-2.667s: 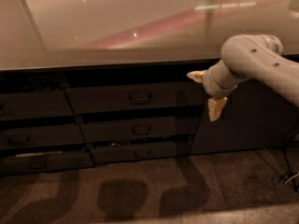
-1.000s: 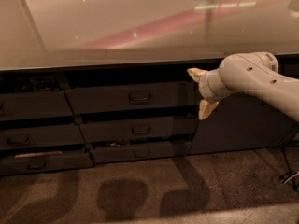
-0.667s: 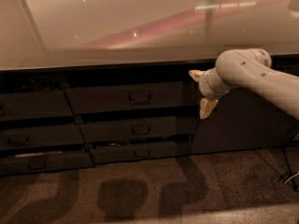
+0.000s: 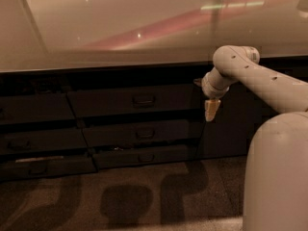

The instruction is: Open top drawer

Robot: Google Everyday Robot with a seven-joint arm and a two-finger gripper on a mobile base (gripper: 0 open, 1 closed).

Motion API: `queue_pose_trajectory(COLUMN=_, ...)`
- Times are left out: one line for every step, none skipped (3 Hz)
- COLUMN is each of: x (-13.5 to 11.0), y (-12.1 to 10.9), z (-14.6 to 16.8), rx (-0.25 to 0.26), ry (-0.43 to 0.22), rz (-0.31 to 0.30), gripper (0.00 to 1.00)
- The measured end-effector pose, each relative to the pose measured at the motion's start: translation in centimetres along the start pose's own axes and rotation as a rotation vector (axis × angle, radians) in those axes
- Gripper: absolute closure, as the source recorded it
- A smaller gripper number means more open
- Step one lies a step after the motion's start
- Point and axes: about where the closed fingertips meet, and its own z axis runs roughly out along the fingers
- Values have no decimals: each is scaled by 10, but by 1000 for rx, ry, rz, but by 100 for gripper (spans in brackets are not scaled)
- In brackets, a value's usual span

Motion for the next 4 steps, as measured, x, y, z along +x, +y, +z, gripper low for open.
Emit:
queue_pose_trajectory(x=0, y=0, z=0, rx=0, ry=0, rz=0, gripper=0)
queue_pose_trajectory(x=3, y=-1, z=5, rx=32, ry=36, rz=-30, gripper=0)
queue_pose_trajectory(x=20, y=-13, z=15, rx=93, ry=100, rz=-95, gripper=0)
queue_pose_trajectory(x=20, y=-13, z=15, rx=93, ry=100, rz=-95, gripper=0)
